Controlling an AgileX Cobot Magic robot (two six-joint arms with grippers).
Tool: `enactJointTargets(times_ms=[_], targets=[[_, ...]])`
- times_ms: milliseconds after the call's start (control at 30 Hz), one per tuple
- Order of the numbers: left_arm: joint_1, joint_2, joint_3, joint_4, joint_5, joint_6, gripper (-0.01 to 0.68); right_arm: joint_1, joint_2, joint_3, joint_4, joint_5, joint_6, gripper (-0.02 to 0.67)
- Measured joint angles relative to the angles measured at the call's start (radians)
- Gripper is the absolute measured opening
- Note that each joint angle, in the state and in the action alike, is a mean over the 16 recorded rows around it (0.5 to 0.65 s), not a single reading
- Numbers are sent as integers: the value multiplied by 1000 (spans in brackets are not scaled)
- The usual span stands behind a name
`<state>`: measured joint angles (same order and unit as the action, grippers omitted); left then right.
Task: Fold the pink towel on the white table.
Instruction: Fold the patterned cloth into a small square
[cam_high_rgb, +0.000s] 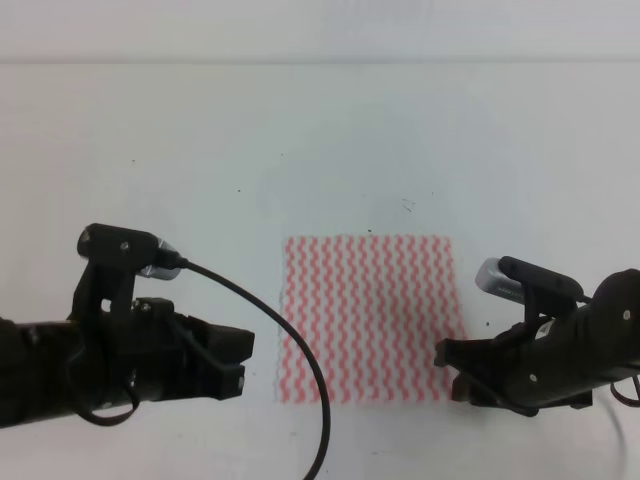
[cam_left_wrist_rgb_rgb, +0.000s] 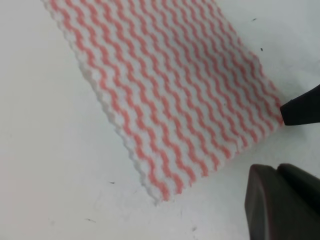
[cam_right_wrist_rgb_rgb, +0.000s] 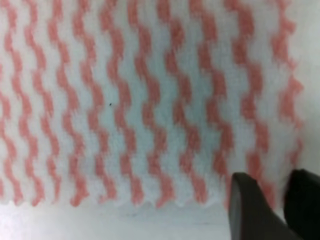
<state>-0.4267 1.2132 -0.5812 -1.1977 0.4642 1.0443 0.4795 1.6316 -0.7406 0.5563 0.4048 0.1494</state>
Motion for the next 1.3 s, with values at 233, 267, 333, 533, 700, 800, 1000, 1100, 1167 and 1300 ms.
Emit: enactJointTargets(times_ms=[233, 267, 333, 533, 700, 800, 1000, 1100, 1167, 1300], targets=[[0, 0, 0, 0, 1, 1, -6, 0, 0, 0, 0, -8, 0, 79], [0, 0, 0, 0, 2, 1, -6, 0, 0, 0, 0, -10, 0, 69], [0, 0, 0, 0, 3, 3, -6, 0, 0, 0, 0, -12, 0, 50], [0, 1, 0, 0, 13, 51, -6, 0, -8, 0, 0, -16, 0, -1], [0, 3, 0, 0, 28, 160, -6, 0, -29, 0, 5, -27, -6, -18], [0, 3, 0, 0, 40, 249, -6, 0, -44, -2, 10, -35, -11, -18], [0, 7, 0, -14, 59, 461, -6, 0, -70, -12, 21, -62, -20, -18], [0, 18, 0, -30, 64, 552, -5, 0, -77, -22, 27, -79, -24, -18], [0, 29, 0, -45, 67, 601, -5, 0, -78, -30, 30, -89, -24, -18], [0, 59, 0, -79, 80, 693, 7, 0, -78, -46, 31, -110, -24, -17]])
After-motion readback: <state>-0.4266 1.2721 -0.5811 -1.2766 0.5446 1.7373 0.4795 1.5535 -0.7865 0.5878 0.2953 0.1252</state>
